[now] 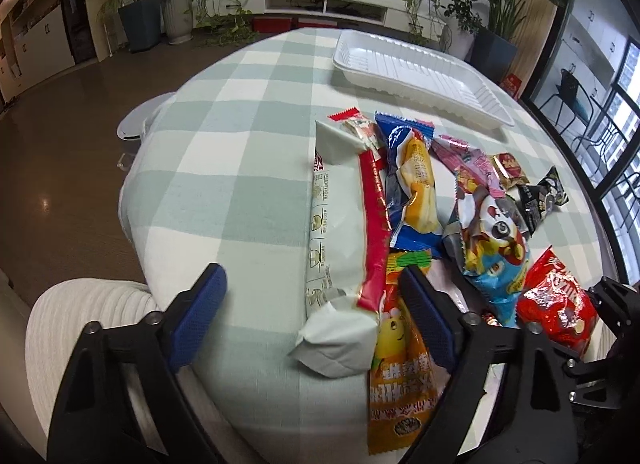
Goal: Organize snacks
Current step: 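Grasp the red Mylikes bag with the right gripper while the left grasps the white-red wafer bar, then carry both packets to the white tray and open both grippers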
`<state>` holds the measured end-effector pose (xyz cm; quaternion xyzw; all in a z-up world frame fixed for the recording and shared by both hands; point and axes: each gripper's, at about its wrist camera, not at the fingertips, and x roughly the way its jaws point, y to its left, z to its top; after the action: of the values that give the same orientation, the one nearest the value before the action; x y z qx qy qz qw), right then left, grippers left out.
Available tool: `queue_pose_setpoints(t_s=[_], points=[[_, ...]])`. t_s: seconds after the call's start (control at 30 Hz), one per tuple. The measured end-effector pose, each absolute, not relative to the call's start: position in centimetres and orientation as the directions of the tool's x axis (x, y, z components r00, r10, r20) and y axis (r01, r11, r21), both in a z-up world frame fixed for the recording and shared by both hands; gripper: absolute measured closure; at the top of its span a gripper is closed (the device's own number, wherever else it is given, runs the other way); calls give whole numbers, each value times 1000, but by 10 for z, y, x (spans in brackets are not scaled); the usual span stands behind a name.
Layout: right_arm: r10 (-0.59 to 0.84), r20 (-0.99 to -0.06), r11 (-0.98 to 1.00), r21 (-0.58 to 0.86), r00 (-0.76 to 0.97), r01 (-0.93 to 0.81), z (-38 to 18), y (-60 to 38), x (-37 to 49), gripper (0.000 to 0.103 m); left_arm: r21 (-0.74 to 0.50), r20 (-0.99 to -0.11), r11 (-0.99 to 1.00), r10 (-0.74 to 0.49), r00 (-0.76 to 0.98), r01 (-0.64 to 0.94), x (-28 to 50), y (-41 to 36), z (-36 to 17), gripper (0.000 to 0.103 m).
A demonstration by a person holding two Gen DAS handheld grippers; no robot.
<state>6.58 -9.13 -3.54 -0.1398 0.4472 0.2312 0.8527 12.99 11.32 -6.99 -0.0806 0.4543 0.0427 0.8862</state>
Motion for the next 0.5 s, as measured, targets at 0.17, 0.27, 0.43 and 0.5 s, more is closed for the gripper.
queue_pose_setpoints(t_s=[0.17, 0.27, 0.43, 0.5], points=[[276, -829, 850, -25, 486, -525, -37, -90, 72, 40, -131, -818, 984, -37, 573, -123, 144, 116, -75, 26], [283, -828, 848, -21, 484, -530, -36, -88, 75, 42, -173, -819, 981, -92, 567, -92, 153, 118, -78, 40], [288, -823, 852, -14, 490, -524, -36, -89, 81, 54, -226, -817, 973, -166, 552, -42, 164, 119, -82, 59], [299, -820, 855, 2, 488, -519, -36, -91, 82, 55, -257, -812, 965, -191, 551, -44, 168, 123, -83, 61]])
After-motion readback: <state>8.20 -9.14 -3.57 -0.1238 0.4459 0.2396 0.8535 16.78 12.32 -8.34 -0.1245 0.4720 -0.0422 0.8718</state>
